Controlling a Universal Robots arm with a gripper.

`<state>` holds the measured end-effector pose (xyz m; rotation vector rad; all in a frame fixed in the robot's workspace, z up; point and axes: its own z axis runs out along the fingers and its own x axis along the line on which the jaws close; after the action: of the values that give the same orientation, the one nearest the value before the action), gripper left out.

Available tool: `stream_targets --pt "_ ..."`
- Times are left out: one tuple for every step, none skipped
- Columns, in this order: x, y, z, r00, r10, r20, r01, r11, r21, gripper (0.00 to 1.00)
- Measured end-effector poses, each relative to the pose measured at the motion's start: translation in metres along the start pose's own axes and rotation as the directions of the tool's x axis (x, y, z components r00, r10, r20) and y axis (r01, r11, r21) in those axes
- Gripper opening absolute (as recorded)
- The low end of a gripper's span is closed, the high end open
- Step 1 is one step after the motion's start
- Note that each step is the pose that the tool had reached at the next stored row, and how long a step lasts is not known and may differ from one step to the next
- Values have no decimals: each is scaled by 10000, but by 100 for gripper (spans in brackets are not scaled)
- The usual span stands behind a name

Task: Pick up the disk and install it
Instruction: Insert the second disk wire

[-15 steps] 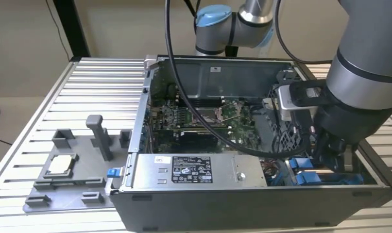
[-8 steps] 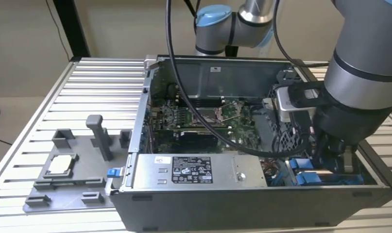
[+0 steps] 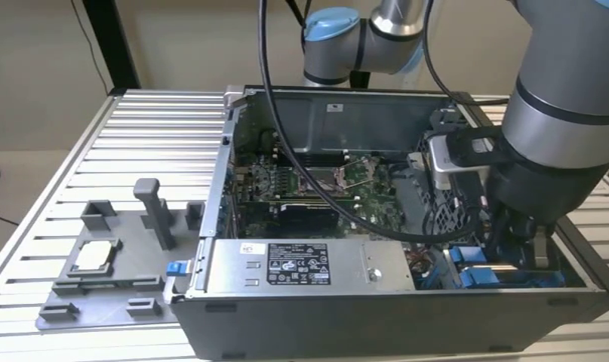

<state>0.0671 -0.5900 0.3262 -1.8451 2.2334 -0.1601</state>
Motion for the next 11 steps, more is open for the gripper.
stream_targets --pt "-25 7 6 10000 -10 -40 10 10000 9 0" --pt "-52 13 15 9999 -33 -118 34 10000 25 0" --pt "-85 20 21 9997 -67 -244 68 10000 46 0" --pt "-112 26 27 9992 -102 -380 104 9999 70 0" --pt "-135 32 31 9985 -139 -522 144 9999 94 0" --pt "-152 37 38 9978 -169 -643 177 9998 114 0" --pt "-161 38 45 9974 -183 -699 192 9997 124 0" --pt "-158 37 41 9973 -187 -710 196 9997 124 0" --pt "-156 38 43 9973 -187 -709 197 9997 125 0" --pt "-156 38 43 9973 -186 -705 195 9997 125 0" --pt "-159 39 43 9974 -183 -699 192 9997 126 0"
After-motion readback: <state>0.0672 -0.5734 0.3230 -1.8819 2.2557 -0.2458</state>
